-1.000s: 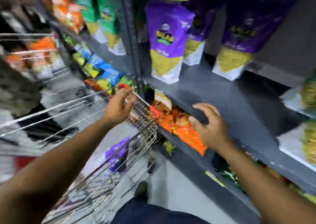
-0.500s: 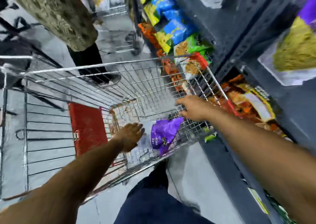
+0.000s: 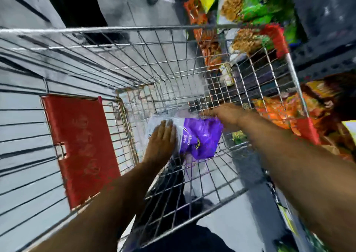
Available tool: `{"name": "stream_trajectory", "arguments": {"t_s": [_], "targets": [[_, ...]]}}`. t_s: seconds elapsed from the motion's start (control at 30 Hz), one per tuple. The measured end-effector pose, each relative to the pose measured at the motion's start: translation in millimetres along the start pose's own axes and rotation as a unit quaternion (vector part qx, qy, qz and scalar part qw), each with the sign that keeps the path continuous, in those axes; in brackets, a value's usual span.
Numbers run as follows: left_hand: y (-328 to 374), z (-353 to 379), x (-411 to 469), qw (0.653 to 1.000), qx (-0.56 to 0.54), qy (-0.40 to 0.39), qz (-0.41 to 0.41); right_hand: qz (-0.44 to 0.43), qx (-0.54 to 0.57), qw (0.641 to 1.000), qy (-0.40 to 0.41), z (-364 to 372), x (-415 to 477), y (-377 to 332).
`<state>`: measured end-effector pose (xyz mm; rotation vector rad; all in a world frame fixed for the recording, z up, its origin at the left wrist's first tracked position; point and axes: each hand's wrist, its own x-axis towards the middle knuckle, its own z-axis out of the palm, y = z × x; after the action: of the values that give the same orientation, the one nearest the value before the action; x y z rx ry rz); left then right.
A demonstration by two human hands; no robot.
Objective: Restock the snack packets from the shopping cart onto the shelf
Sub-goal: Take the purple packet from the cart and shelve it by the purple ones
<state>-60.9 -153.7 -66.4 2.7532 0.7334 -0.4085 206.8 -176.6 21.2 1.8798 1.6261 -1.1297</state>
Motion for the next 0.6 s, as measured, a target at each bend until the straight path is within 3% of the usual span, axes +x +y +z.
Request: {"name": "stream_trajectory", "arguments": {"t_s": [0.13, 0.3, 0.47, 0.6], "targets": [[-5, -7, 17, 0.999, 0.039, 0.029, 0.012, 0.105, 0.156, 0.981, -0.045, 16, -5, 13], [-22, -26, 26, 0.998, -0.028, 0.060, 0.014, 0.143, 0.220, 0.963, -0.060, 20, -11, 25], [-57, -54, 33, 0.968, -0.241, 0.074, 0.010, 0.184, 0.247, 0.952, 0.012, 10, -14, 42], [-63, -73, 19, 0.890, -0.446, -0.001, -0.094, 0.162, 0.348, 0.923, -0.028, 3, -20, 47]]}}
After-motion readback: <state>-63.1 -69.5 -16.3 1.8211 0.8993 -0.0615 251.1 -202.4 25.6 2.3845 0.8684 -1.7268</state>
